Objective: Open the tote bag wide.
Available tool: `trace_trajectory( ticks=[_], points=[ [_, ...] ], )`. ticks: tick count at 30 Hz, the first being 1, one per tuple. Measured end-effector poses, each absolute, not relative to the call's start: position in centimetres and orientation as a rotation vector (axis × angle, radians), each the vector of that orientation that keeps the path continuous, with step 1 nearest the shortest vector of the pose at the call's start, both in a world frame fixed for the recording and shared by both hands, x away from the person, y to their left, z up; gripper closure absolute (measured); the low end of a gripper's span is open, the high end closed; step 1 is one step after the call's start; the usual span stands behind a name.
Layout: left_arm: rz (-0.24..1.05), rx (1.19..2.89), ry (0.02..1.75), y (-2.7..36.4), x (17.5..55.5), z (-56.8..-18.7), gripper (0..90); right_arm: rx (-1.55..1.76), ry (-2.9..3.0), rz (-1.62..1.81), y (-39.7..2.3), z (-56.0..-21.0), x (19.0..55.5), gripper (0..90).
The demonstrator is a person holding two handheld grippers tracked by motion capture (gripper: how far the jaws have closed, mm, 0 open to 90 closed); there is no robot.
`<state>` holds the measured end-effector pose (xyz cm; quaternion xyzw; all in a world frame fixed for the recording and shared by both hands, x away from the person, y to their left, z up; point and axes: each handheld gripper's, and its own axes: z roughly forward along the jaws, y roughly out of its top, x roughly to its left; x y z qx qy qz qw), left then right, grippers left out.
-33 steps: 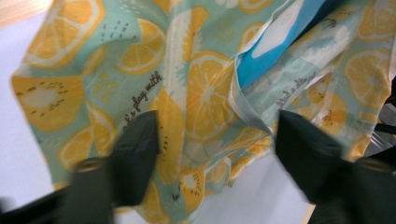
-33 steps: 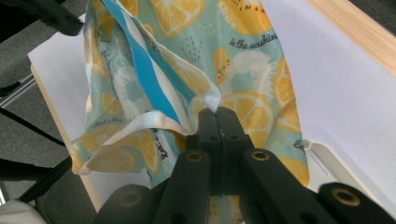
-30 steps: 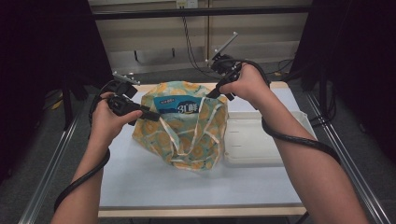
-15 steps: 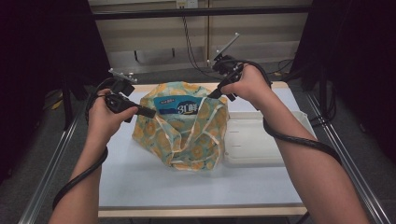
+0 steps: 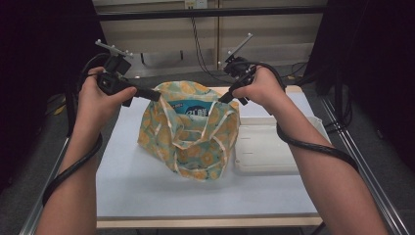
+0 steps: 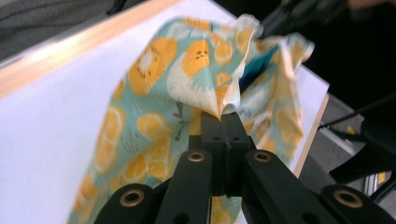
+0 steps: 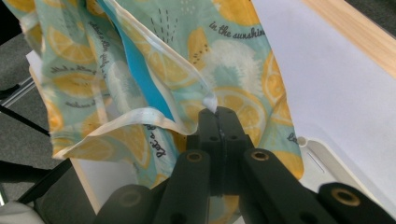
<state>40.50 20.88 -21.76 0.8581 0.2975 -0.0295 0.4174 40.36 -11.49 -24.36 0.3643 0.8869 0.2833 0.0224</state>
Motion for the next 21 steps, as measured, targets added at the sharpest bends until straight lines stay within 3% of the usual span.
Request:
trace_trajectory(
  ticks=[9, 17, 21],
  points=[
    [-0.047, 2.106, 0.743, 19.2, 42.3, -20.7, 90.0, 1.120, 2.759, 0.855, -11.9, -24.5, 40.5, 90.0],
    [-0.030, 2.158, 0.830, 17.3, 44.4, -23.3, 90.0, 1.110, 2.765, 0.852, -12.1, -24.6, 40.5, 90.0],
    [-0.044, 2.210, 0.837, 17.1, 44.9, -24.4, 90.0, 1.096, 2.768, 0.837, -12.2, -24.5, 40.3, 83.8]
  ],
)
